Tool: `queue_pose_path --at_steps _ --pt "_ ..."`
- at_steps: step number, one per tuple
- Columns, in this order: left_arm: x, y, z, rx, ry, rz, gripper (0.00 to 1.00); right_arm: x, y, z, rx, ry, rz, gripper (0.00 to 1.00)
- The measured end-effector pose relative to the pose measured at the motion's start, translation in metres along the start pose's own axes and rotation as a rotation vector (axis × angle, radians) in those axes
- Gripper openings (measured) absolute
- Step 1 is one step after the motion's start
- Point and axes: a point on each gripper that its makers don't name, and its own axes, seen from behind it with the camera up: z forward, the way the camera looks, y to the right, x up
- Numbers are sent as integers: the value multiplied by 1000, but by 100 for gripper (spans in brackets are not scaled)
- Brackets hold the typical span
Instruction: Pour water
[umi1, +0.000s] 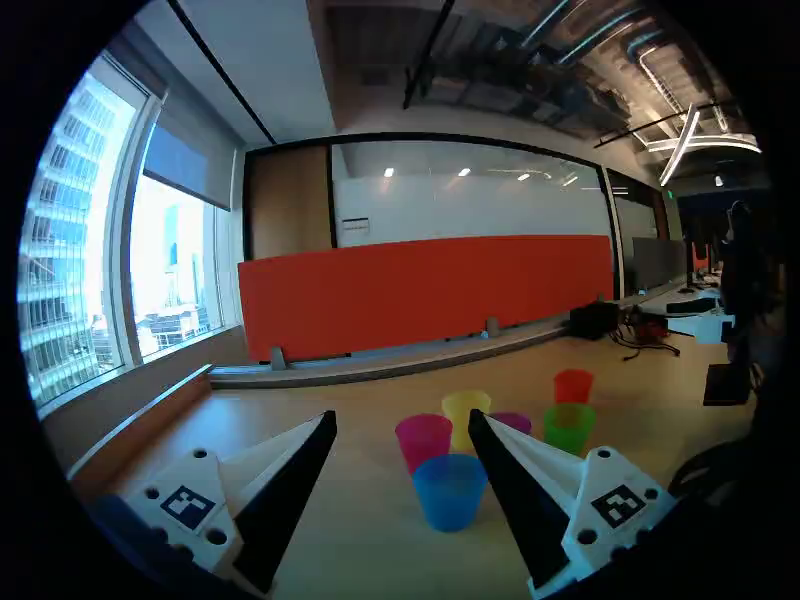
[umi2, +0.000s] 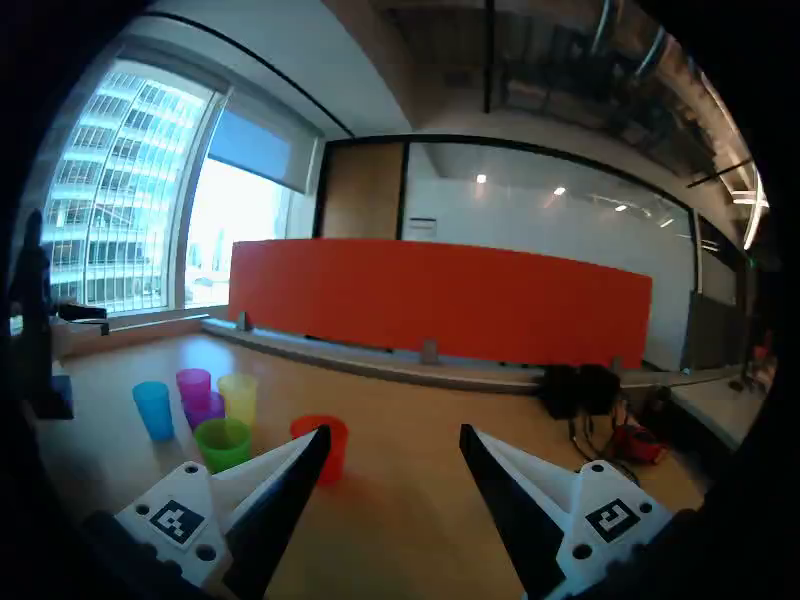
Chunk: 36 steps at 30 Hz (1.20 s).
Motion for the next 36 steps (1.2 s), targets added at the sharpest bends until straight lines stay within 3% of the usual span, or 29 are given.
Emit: queue_pose_path --at_steps 6,15,24,36 --pt "10 -9 -2 57 43 -45 98 18 26 -14 -127 87 28 100" --pt "18 -12 4 80 64 -84 98 37 42 -30 -227 158 55 100" --pt "19 -11 11 102 83 -31 98 41 44 -35 -246 168 55 100" --pt "5 -12 8 163 101 10 98 53 42 -36 -248 170 67 100"
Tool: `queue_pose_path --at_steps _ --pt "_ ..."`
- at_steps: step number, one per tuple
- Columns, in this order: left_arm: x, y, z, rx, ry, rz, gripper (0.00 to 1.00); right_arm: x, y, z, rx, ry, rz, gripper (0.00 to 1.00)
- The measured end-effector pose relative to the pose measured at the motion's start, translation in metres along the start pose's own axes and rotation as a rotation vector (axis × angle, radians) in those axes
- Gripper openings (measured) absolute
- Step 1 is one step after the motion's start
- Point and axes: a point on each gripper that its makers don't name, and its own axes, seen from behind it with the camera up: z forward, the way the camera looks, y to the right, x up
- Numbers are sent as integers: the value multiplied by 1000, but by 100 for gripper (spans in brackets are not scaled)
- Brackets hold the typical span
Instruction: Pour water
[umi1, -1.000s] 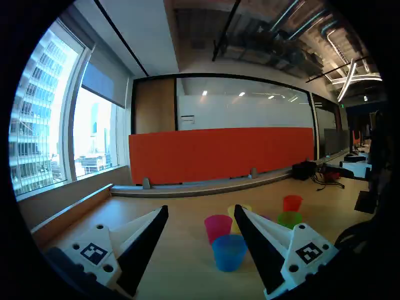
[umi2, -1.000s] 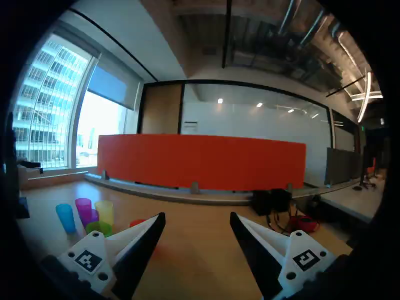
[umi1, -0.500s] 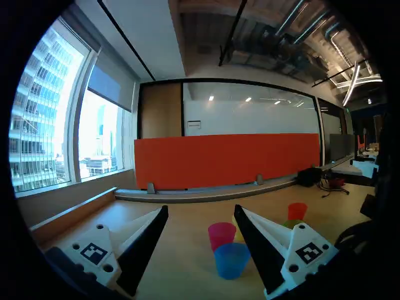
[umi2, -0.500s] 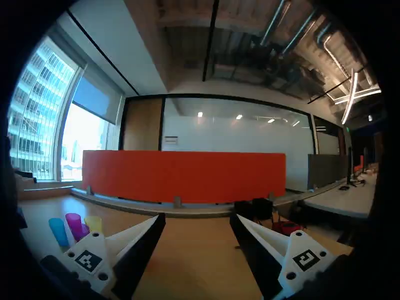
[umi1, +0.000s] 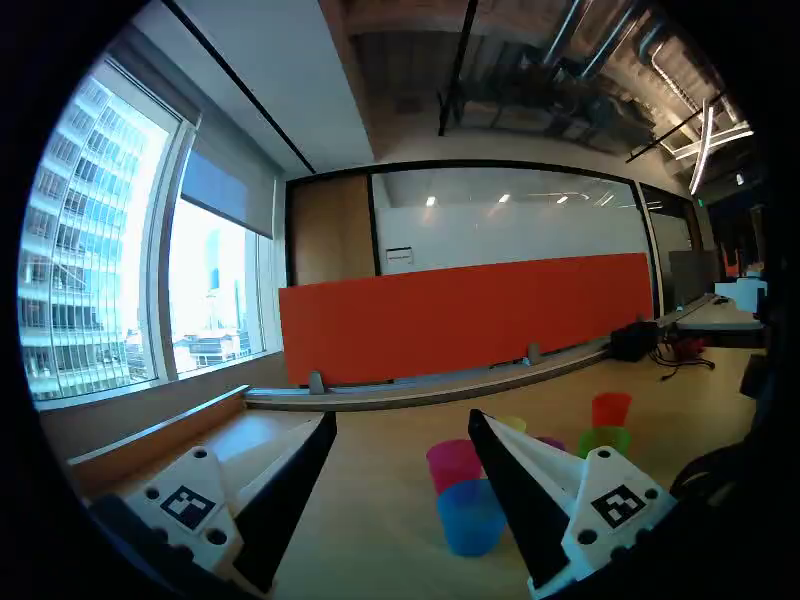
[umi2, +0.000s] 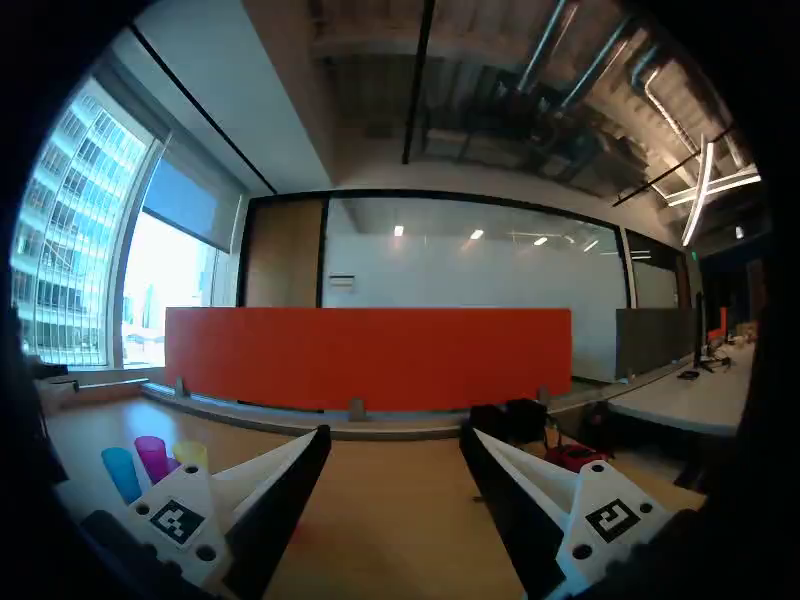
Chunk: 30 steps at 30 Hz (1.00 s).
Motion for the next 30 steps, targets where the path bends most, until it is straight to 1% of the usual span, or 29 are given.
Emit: queue_pose_path --at_steps 6,15,21,30 --pt "-10 0 -1 2 5 -11 98 4 0 -4 -10 -4 -11 100" --pt "-35 -15 1 28 -14 -36 98 2 0 -8 -27 -17 -33 100" --pt "-47 -15 2 21 -19 -64 98 5 -6 -10 -23 -14 -33 100" --pt "-62 -18 4 33 -39 -65 98 3 -11 -8 -19 -27 -42 100"
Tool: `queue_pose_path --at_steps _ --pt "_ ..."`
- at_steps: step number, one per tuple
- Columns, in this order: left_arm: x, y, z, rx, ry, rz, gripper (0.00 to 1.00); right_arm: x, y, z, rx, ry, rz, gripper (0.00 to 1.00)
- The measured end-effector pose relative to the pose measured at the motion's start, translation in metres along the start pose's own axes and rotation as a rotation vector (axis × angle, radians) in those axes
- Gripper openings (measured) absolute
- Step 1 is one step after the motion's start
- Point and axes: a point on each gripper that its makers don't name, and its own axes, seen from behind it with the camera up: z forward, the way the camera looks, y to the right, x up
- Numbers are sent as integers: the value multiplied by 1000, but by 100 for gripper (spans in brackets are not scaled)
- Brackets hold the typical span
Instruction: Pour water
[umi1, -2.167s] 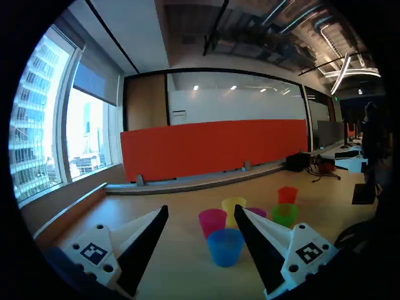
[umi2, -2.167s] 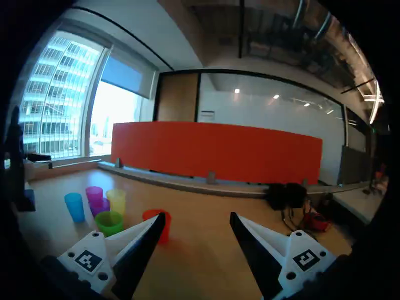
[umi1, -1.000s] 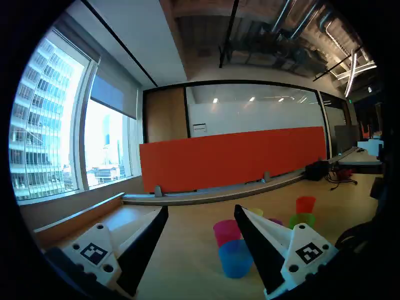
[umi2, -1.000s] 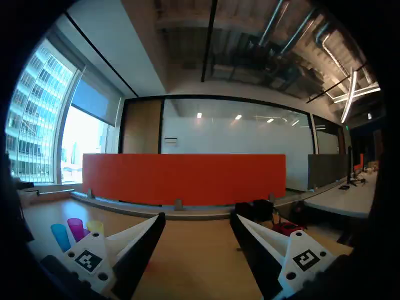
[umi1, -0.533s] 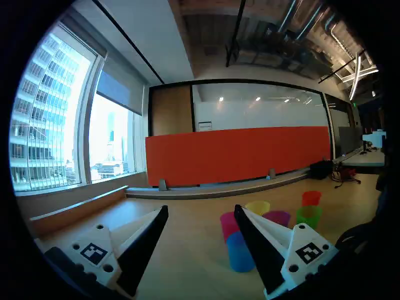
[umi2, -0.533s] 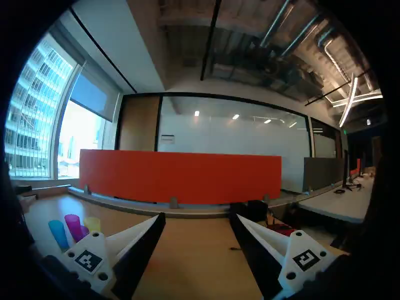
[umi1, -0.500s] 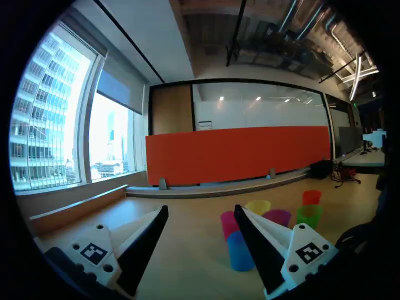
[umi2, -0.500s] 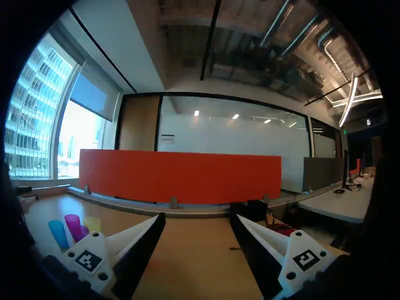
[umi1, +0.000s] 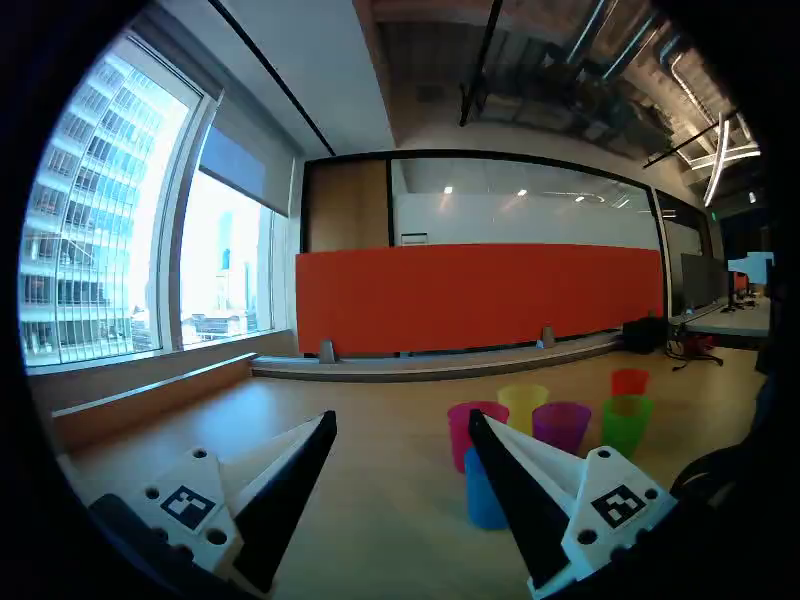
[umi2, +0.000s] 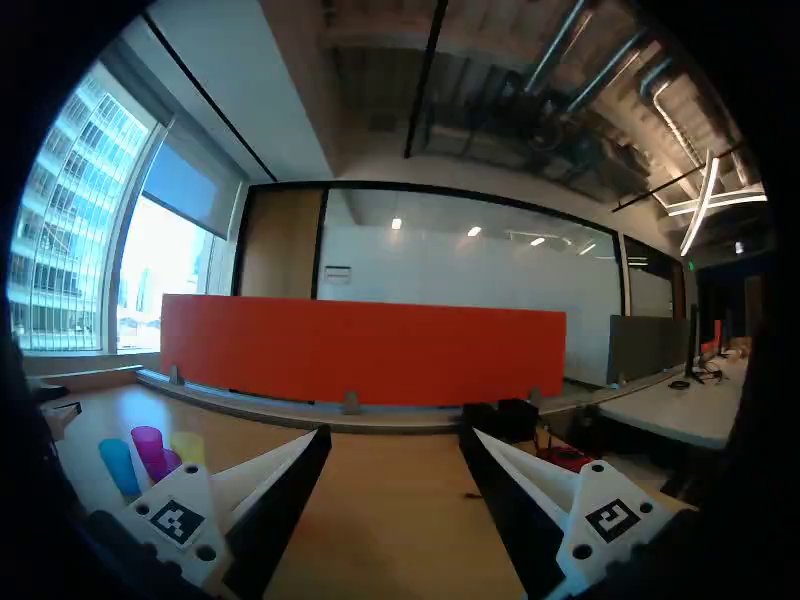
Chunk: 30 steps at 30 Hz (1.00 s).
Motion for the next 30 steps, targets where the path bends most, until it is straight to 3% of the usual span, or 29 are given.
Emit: queue_pose_path --at_steps 8,30 --pt "-4 -4 2 0 -17 -28 98 4 -4 2 8 5 4 100" --pt "-11 -4 6 -10 -40 -30 98 6 -5 2 11 10 5 100"
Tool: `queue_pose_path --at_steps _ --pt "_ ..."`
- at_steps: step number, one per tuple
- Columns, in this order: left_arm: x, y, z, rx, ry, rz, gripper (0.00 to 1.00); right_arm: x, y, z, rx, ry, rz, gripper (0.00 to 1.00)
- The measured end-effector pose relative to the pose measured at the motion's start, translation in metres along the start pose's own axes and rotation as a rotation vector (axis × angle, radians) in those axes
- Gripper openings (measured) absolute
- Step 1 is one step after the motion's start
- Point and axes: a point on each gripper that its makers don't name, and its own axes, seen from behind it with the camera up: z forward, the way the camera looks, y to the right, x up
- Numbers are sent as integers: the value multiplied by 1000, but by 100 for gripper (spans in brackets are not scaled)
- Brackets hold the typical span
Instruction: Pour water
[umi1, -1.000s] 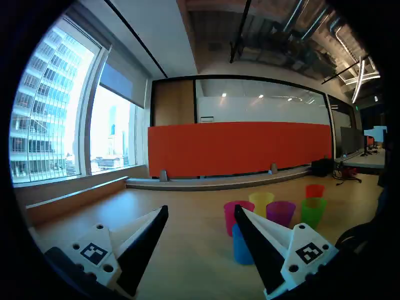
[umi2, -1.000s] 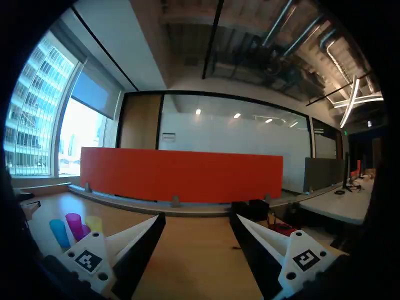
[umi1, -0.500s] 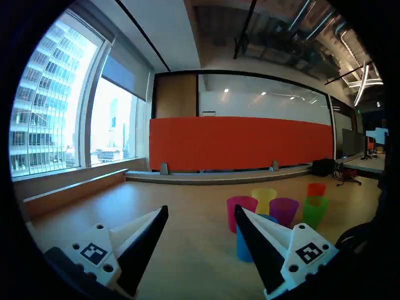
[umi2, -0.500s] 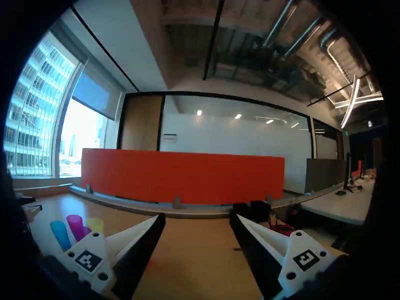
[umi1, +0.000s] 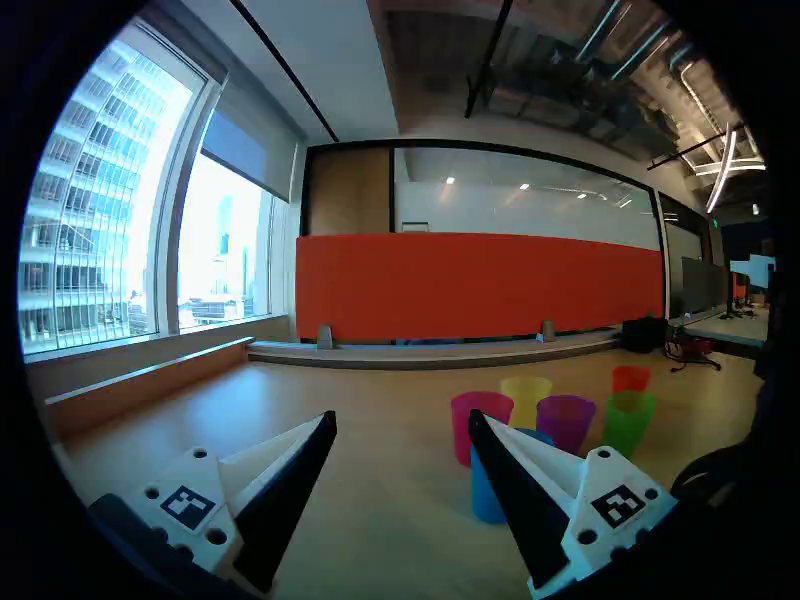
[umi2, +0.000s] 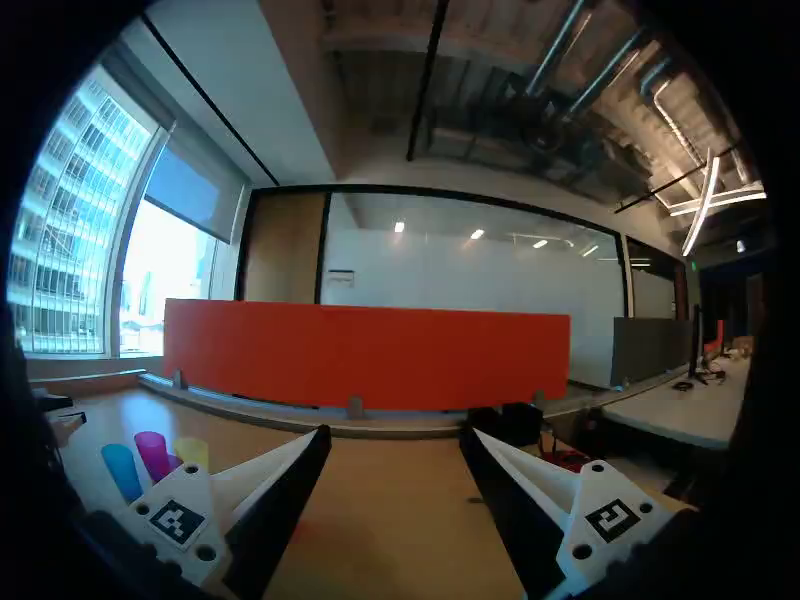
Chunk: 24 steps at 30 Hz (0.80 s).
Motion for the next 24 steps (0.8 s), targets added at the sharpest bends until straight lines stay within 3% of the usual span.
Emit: queue_pose_path --at_steps 24 --pt "0 -2 0 1 0 2 98 -1 7 -1 8 21 10 100"
